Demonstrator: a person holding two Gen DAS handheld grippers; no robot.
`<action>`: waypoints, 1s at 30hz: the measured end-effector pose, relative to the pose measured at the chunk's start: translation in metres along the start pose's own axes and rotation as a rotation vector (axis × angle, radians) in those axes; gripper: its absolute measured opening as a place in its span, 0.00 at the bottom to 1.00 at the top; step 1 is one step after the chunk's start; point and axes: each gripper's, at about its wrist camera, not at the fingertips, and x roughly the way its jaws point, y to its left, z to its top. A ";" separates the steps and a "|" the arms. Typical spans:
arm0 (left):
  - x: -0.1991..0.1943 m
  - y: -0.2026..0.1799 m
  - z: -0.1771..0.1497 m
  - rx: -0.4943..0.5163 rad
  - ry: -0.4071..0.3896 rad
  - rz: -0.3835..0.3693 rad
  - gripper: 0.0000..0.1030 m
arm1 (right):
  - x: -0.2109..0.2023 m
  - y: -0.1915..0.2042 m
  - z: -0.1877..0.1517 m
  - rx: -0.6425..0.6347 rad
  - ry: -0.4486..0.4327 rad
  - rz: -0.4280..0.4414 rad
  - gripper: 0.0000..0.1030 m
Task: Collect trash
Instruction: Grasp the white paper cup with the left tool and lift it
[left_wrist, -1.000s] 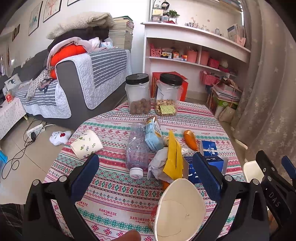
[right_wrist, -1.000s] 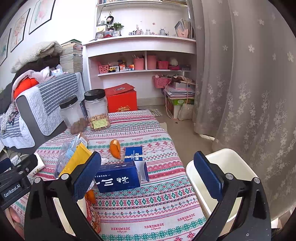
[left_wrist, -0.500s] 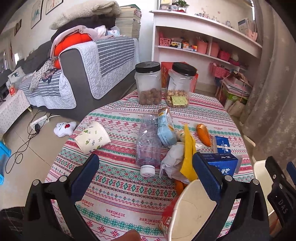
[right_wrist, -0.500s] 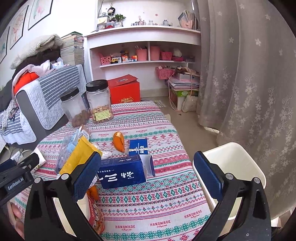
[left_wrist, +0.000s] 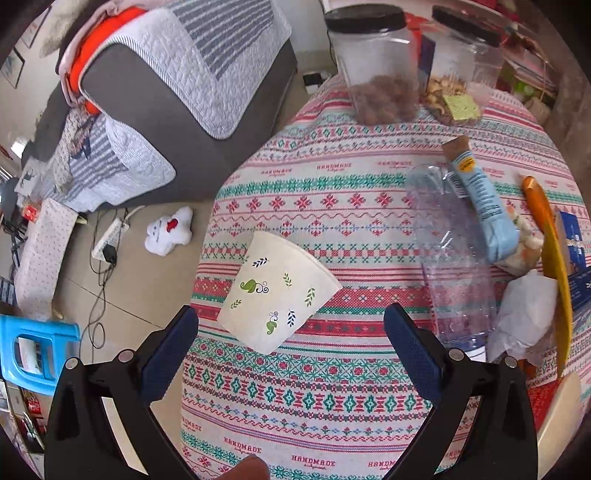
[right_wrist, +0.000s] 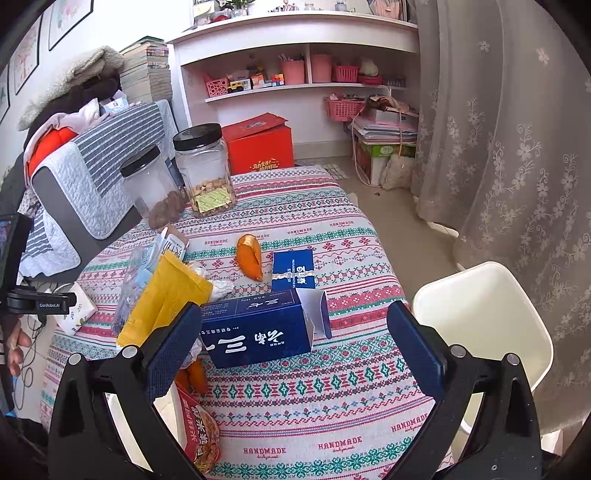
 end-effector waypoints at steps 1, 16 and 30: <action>0.011 0.003 0.001 -0.003 0.034 -0.005 0.95 | 0.004 0.000 0.001 0.003 0.011 0.002 0.93; 0.062 -0.007 0.004 0.123 0.138 0.024 0.67 | 0.032 0.021 0.007 -0.061 0.095 0.058 0.93; 0.005 0.027 0.018 -0.133 0.013 -0.266 0.49 | 0.066 0.062 0.054 -0.076 0.268 0.211 0.93</action>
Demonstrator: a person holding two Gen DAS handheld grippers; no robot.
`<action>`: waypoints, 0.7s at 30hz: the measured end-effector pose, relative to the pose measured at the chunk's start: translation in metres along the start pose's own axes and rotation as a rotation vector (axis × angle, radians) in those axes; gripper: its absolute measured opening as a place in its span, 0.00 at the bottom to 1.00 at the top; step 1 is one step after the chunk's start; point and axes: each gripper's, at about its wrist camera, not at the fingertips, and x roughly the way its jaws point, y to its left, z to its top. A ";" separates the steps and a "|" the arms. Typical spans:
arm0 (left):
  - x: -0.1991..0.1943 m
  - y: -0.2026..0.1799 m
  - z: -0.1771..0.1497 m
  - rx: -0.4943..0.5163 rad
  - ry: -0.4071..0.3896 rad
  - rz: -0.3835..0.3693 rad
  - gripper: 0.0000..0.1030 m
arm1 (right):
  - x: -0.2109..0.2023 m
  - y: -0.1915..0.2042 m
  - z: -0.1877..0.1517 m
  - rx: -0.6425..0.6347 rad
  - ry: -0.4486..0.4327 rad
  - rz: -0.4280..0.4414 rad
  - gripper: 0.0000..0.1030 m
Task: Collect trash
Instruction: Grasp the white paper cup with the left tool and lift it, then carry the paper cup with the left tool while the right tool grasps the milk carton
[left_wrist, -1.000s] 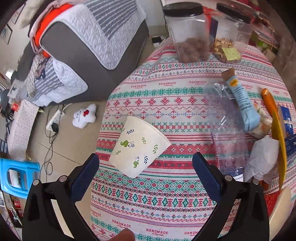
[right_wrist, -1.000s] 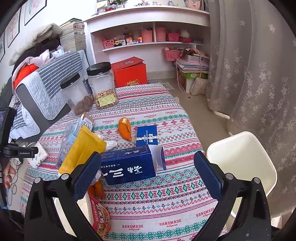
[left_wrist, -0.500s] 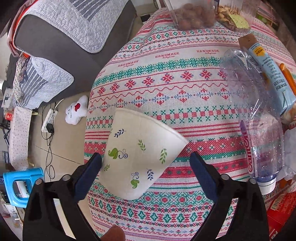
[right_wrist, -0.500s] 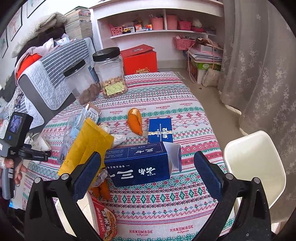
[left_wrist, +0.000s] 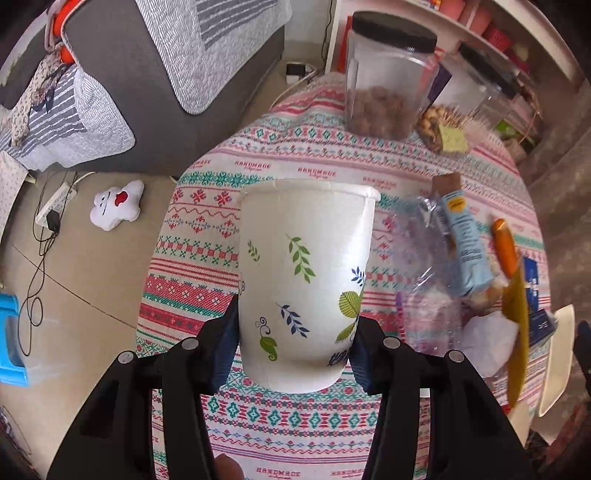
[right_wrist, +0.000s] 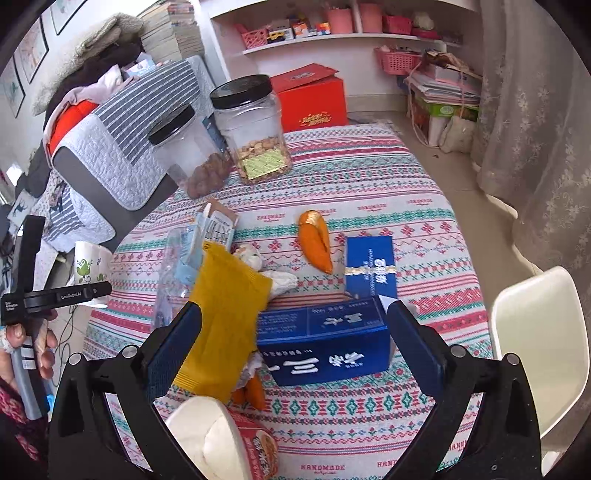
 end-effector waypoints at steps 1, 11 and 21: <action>-0.006 -0.004 -0.001 -0.004 -0.011 -0.012 0.49 | 0.006 0.009 0.012 -0.017 0.018 0.005 0.93; -0.016 0.009 0.008 -0.051 -0.035 -0.052 0.50 | 0.100 0.092 0.083 -0.062 0.378 0.121 0.93; -0.023 0.017 0.016 -0.063 -0.047 -0.106 0.50 | 0.166 0.082 0.088 0.031 0.490 0.140 0.93</action>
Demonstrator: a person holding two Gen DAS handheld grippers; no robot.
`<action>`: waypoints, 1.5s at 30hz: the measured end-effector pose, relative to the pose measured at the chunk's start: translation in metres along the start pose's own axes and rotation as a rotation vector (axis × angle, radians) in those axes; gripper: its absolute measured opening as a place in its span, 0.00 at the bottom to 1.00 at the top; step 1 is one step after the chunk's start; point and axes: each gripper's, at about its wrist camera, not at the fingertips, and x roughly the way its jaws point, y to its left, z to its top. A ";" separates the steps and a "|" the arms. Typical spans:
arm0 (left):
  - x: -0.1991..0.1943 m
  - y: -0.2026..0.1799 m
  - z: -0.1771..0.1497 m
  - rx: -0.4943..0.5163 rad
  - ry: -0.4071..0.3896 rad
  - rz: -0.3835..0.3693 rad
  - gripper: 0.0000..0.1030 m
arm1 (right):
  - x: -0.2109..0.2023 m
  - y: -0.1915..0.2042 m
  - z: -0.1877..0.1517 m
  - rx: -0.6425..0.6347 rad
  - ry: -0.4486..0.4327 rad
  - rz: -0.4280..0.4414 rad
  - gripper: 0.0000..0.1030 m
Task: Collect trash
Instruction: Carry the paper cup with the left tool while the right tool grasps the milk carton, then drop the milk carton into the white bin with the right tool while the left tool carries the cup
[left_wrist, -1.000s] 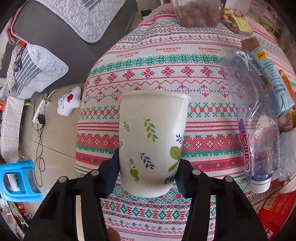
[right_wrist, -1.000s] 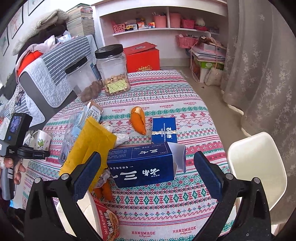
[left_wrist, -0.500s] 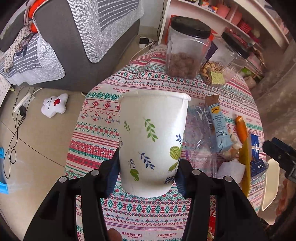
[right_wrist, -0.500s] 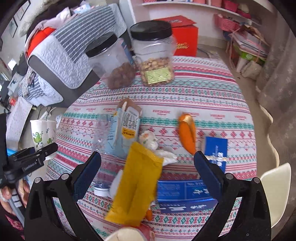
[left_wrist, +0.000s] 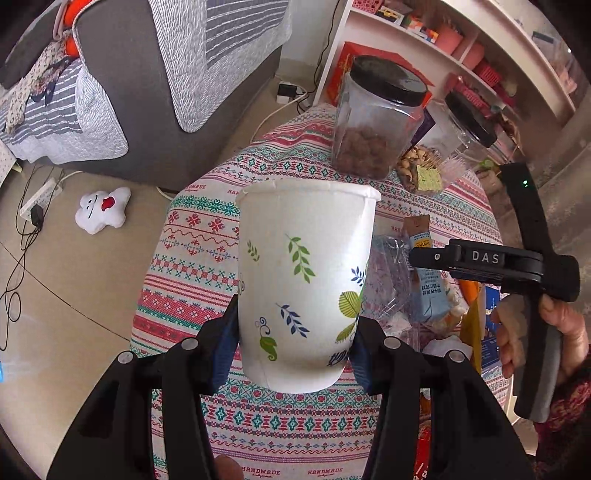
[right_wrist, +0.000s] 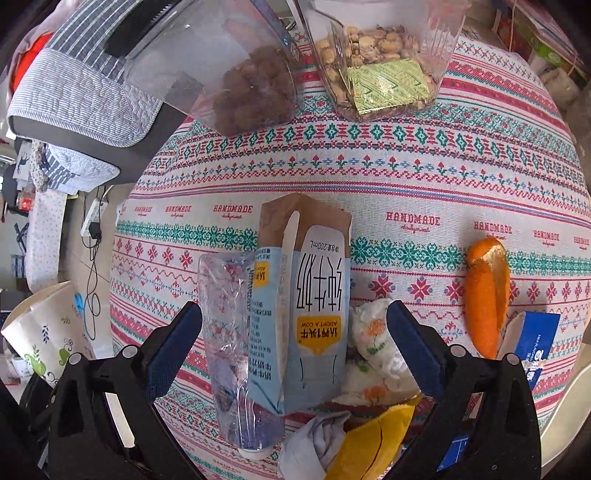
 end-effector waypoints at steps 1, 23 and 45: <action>0.000 0.001 0.001 -0.003 0.000 -0.002 0.50 | 0.004 -0.002 0.000 0.005 0.009 0.010 0.92; -0.012 -0.015 0.006 -0.039 -0.068 -0.050 0.50 | -0.080 -0.013 -0.033 0.022 -0.285 0.145 0.53; -0.037 -0.076 -0.006 -0.001 -0.176 -0.112 0.50 | -0.246 -0.202 -0.185 0.316 -0.917 -0.122 0.53</action>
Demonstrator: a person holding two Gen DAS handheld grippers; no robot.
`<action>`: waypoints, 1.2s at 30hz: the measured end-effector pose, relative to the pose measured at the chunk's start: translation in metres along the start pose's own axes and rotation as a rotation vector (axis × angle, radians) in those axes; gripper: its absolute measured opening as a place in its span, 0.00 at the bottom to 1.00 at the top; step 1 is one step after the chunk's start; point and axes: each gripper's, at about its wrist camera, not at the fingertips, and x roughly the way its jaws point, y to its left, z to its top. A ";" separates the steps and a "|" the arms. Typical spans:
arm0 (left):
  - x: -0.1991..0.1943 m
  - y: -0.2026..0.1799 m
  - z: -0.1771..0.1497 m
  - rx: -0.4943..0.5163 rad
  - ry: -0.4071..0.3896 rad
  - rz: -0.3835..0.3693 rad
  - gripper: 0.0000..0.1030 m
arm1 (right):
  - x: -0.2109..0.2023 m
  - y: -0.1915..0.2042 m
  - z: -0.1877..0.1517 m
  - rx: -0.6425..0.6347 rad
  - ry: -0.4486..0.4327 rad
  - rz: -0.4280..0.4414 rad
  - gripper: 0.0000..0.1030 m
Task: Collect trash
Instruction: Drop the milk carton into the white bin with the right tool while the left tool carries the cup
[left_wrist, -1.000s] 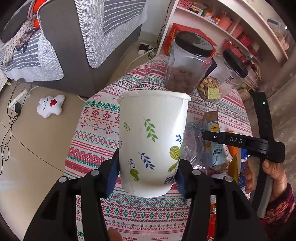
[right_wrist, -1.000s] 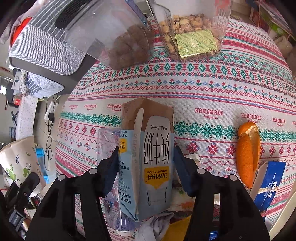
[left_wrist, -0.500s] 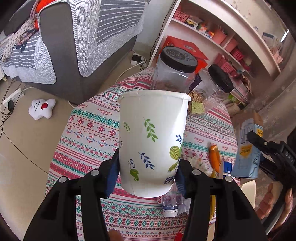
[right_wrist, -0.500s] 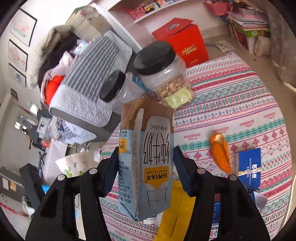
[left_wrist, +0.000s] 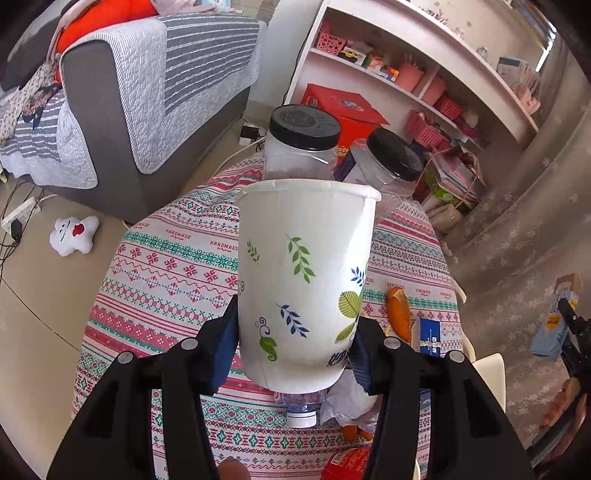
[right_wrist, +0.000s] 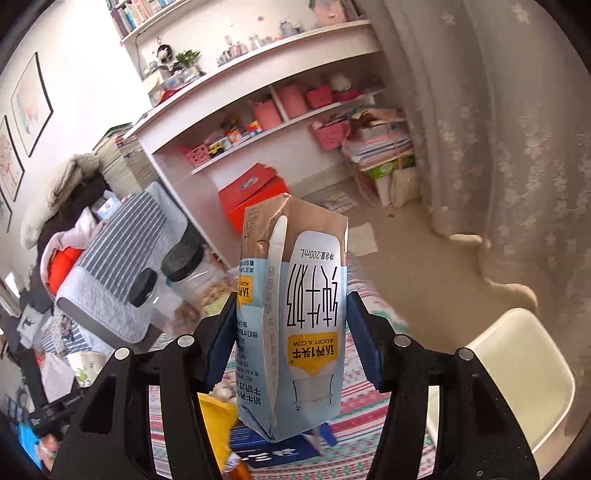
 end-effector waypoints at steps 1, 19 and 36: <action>-0.001 -0.005 -0.001 0.010 -0.005 0.000 0.50 | -0.001 -0.013 -0.002 0.007 -0.003 -0.045 0.53; -0.014 -0.141 -0.043 0.240 -0.116 -0.010 0.50 | -0.032 -0.104 -0.013 -0.062 0.000 -0.510 0.93; 0.013 -0.314 -0.108 0.368 -0.045 -0.192 0.51 | -0.099 -0.166 0.009 0.076 -0.191 -0.595 0.93</action>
